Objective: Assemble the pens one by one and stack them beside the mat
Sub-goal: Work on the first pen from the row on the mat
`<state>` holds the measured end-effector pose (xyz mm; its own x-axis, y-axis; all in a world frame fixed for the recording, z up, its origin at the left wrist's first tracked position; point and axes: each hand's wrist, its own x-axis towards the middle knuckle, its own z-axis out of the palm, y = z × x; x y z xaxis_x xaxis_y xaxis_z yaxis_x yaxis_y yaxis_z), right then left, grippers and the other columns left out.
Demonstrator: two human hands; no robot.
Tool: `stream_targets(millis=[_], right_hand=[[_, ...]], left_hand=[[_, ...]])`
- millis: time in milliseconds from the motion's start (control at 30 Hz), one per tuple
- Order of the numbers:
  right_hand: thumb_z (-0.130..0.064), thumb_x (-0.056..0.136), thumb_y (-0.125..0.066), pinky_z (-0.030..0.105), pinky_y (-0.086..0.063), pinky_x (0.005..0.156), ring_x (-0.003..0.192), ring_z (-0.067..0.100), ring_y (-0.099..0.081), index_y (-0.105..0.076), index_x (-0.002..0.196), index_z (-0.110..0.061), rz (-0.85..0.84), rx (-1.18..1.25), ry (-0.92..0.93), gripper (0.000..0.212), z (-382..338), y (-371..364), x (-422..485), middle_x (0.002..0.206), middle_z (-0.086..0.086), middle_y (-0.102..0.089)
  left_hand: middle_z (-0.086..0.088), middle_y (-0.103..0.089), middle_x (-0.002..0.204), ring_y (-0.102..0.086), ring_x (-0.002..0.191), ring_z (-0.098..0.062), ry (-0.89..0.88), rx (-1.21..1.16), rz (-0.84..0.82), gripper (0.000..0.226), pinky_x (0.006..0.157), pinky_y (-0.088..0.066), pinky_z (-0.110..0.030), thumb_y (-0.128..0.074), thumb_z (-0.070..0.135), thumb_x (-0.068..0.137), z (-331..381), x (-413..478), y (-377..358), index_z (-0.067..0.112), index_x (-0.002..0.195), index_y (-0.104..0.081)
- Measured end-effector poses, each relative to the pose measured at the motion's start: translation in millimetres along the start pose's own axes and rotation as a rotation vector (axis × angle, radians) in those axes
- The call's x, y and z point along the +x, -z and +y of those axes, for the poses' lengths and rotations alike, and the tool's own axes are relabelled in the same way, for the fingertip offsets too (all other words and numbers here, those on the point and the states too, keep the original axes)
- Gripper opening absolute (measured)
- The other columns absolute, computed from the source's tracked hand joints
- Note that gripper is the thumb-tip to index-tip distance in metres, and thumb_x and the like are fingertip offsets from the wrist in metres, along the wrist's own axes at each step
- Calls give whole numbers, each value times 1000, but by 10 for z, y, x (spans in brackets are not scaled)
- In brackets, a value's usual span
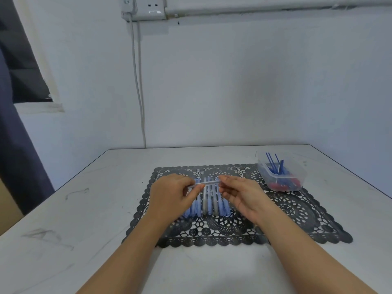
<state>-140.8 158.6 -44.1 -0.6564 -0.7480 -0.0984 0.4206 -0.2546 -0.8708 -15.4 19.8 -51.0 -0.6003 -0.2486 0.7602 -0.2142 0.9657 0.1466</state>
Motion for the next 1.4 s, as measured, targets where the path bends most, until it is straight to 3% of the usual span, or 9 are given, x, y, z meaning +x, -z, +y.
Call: stream_targets(millis=[200, 400, 700, 833, 1033, 1133, 1233, 1333, 1400], right_hand=[[16, 79, -55, 20, -53, 62, 68, 17, -60, -65, 92, 4, -15, 13, 28, 20, -19, -12, -2, 75, 11, -67], [-2, 80, -64, 18, -51, 56, 64, 15, -58, -66, 93, 7, 23, -69, 62, 16, -19, -7, 2, 73, 11, -65], [18, 79, -54, 17, -53, 60, 63, 13, -63, -68, 84, 3, 6, -137, 114, 21, -89, 18, -4, 73, 9, -69], [14, 78, -59, 20, -53, 65, 65, 16, -60, -69, 84, 2, -10, -179, 140, 16, -115, 27, -14, 73, 12, -67], [-3, 79, -66, 33, -55, 71, 71, 22, -61, -72, 81, -27, 114, -871, 320, 25, -152, 72, -32, 78, 3, -72], [-5, 82, -62, 27, -53, 68, 76, 25, -65, -73, 90, -25, 119, -1057, 390, 25, -177, 90, -37, 79, -3, -70], [-6, 85, -57, 33, -54, 77, 82, 27, -65, -72, 101, -22, 84, -1228, 439, 27, -182, 93, -41, 85, -3, -70], [-9, 90, -54, 26, -54, 71, 77, 23, -65, -68, 109, -22, 24, -1372, 479, 27, -187, 89, -38, 87, -6, -67], [-11, 91, -53, 12, -46, 58, 65, 14, -60, -67, 111, -22, -8, -1439, 517, 27, -190, 87, -37, 84, -7, -66]], left_hand=[[15, -48, 45, -44, 42, -1, 0, -15, -8, 35, 46, -19, -6, -51, 52, 82, 20, -5, 14, 28, 64, -68], [14, -48, 45, -44, 42, -1, 23, -36, -22, 39, 47, -20, -7, -47, 54, 82, 31, -6, 12, 27, 64, -68], [10, -58, 57, -51, 55, -5, 72, -43, -62, 41, 51, -30, -12, -49, 58, 83, -33, -15, -19, 24, 72, -70], [10, -57, 56, -51, 55, -6, 71, -48, -75, 32, 50, -30, -13, -59, 49, 85, -35, -5, -6, 23, 70, -69], [16, -50, 51, -43, 55, -3, 25, -28, -20, 40, 59, -30, -20, -45, 59, 81, -63, 1, -29, 29, 68, -67], [17, -55, 54, -44, 65, -6, 20, -5, 2, 39, 71, -25, -27, -45, 61, 79, -91, -5, -45, 31, 70, -68], [17, -56, 55, -43, 69, -8, 25, 7, 33, 38, 71, -21, -27, -47, 61, 78, -97, -10, -41, 31, 70, -69], [18, -56, 57, -42, 71, -8, 25, 16, 49, 38, 72, -20, -26, -47, 60, 77, -99, -4, -43, 30, 71, -69], [19, -56, 60, -41, 73, -7, 30, 24, 54, 38, 72, -19, -26, -47, 60, 78, -107, 0, -48, 29, 71, -69]])
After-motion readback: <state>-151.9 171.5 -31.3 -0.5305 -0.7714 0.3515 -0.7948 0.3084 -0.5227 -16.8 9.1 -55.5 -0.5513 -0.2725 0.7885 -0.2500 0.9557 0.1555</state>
